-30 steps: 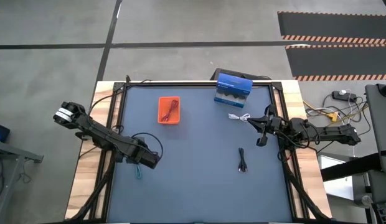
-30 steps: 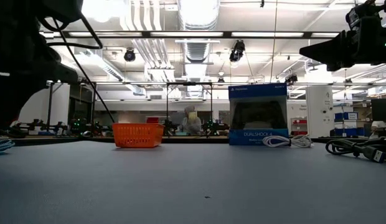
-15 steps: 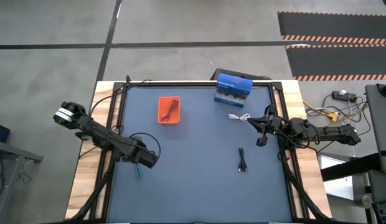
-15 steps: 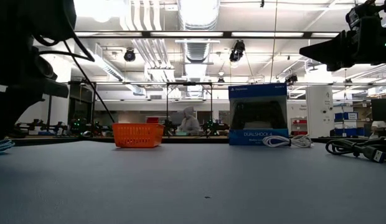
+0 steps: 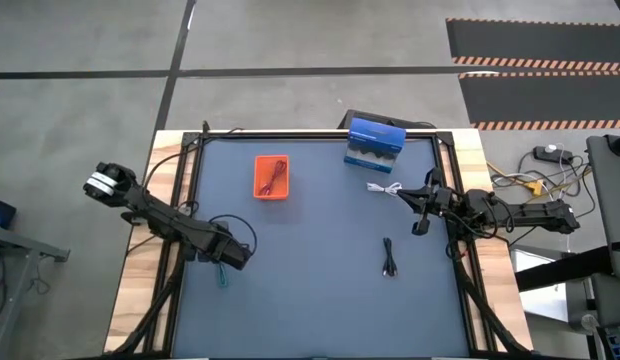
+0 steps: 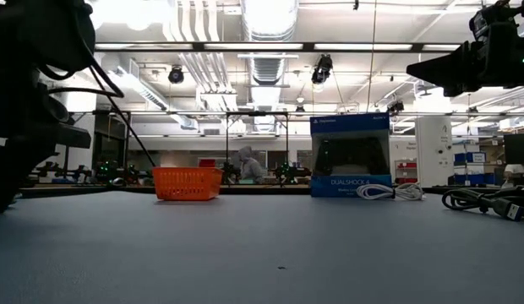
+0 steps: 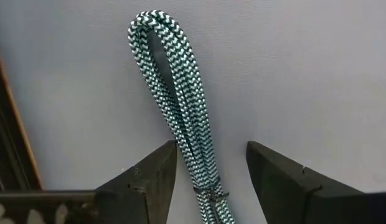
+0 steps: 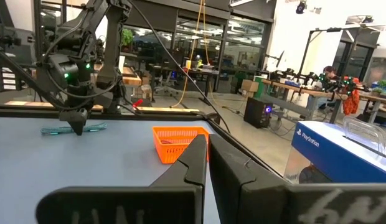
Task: Pick and place USB-C Cables
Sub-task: Put the green charger cable into the orange bin
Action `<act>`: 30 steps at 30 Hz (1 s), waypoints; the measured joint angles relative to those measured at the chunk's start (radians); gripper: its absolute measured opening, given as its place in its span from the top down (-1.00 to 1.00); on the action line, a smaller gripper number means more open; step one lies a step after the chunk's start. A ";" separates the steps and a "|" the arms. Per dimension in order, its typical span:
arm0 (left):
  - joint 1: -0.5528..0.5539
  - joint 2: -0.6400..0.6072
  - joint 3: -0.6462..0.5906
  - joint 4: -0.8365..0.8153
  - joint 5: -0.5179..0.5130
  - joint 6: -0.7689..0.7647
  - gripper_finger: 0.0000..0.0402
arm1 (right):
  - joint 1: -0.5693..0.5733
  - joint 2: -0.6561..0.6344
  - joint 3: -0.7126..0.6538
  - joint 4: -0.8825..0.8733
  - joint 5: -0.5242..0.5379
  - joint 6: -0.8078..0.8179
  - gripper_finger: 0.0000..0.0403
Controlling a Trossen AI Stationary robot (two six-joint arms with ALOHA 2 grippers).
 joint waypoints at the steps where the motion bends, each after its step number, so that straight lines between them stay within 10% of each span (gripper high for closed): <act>1: 0.000 0.000 -0.001 0.000 0.000 0.000 0.10 | 0.000 0.000 0.000 0.000 0.000 0.000 0.96; 30: 0.000 0.005 -0.005 0.003 -0.012 -0.026 0.17 | 0.000 0.000 0.000 0.000 0.000 0.000 0.96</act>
